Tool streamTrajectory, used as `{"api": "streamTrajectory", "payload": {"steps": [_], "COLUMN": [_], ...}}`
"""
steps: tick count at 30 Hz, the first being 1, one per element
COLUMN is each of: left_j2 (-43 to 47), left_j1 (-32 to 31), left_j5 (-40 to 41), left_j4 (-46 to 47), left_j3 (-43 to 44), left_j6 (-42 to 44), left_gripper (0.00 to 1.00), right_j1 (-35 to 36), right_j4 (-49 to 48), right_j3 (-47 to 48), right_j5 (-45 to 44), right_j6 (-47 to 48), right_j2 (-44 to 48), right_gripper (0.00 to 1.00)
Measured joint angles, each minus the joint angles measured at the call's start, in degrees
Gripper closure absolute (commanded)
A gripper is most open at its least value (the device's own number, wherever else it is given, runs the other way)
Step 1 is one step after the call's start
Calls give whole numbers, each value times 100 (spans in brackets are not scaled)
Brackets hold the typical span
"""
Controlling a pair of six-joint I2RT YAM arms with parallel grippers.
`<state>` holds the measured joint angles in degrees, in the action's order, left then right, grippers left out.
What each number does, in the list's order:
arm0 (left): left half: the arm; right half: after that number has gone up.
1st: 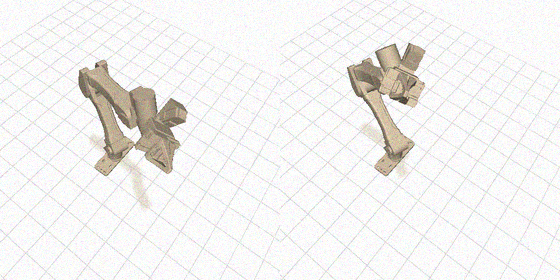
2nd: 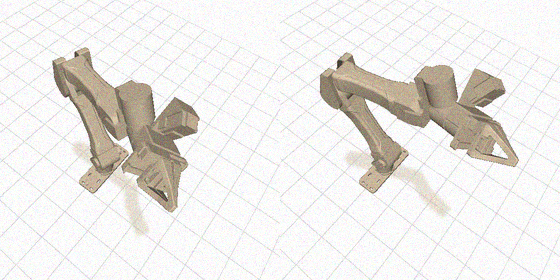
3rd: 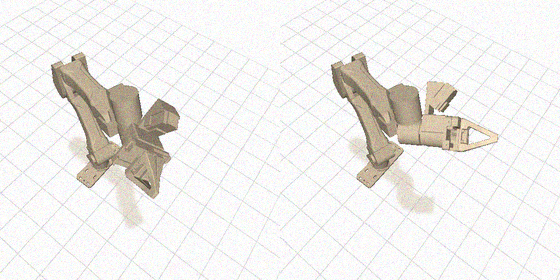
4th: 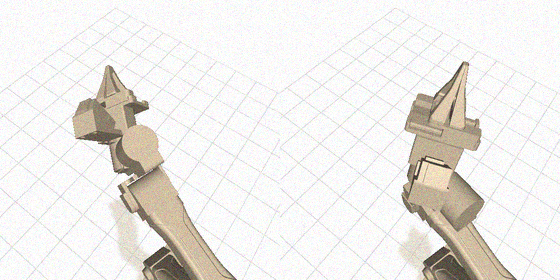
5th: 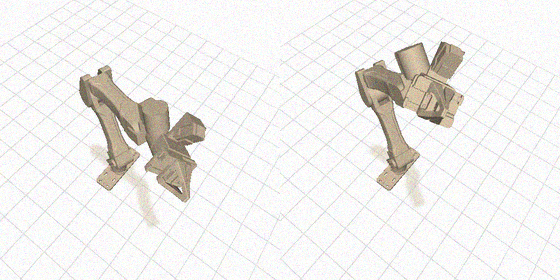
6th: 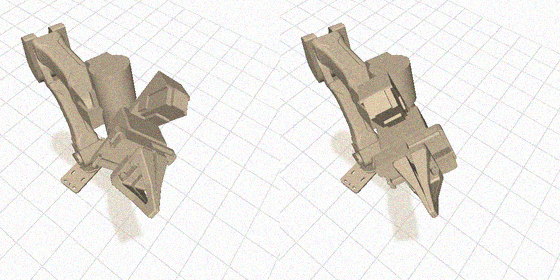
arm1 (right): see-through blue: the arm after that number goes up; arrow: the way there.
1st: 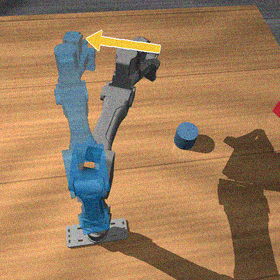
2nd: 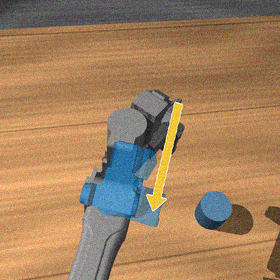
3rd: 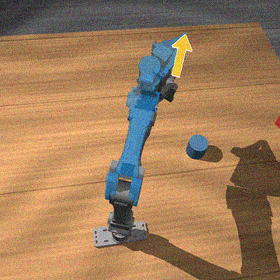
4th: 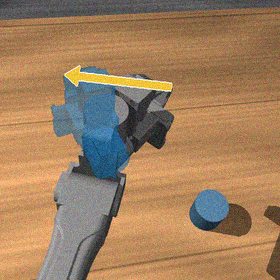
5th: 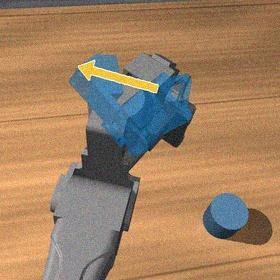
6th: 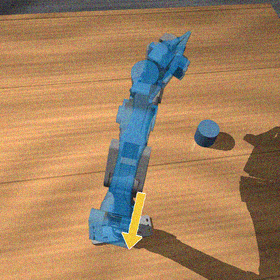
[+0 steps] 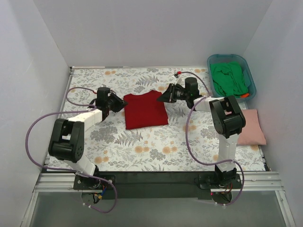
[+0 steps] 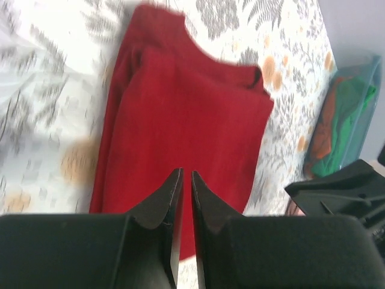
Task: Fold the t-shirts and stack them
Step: Fold the tshirt
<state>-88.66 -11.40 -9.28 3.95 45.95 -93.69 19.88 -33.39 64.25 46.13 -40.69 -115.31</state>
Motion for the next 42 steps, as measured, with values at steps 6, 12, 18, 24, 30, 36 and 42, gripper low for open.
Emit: {"api": "streamTrajectory", "payload": {"steps": [6,12,18,24,30,36,42], "left_j2": [-1670,-2579,-2643,-2343,-1086,240,-52], "left_j1": [221,433,555,601,439,-1445,-3685], "left_j5": [-13,-175,-332,-256,619,1980,3003], "left_j4": [170,299,439,229,-514,-787,-1058], "left_j3": [1292,1753,1757,1703,1685,1696,1700], "left_j6": [212,177,52,302,1187,2702,4098], "left_gripper": [91,92,89,62,32,21,20], "right_j1": [-17,-98,-258,-444,-579,-588,-675], "right_j4": [-11,37,-20,232,1495,3152,4092], "right_j3": [1283,2044,2282,1622,695,354,-1010], "right_j5": [-177,-719,-861,-962,-1364,-2194,-2667], "right_j6": [-254,-577,-1023,-710,374,1687,2157], "right_j2": [-1003,-2059,-2358,-1768,39,1910,3661], "right_gripper": [76,75,75,67,53,35,10]}}
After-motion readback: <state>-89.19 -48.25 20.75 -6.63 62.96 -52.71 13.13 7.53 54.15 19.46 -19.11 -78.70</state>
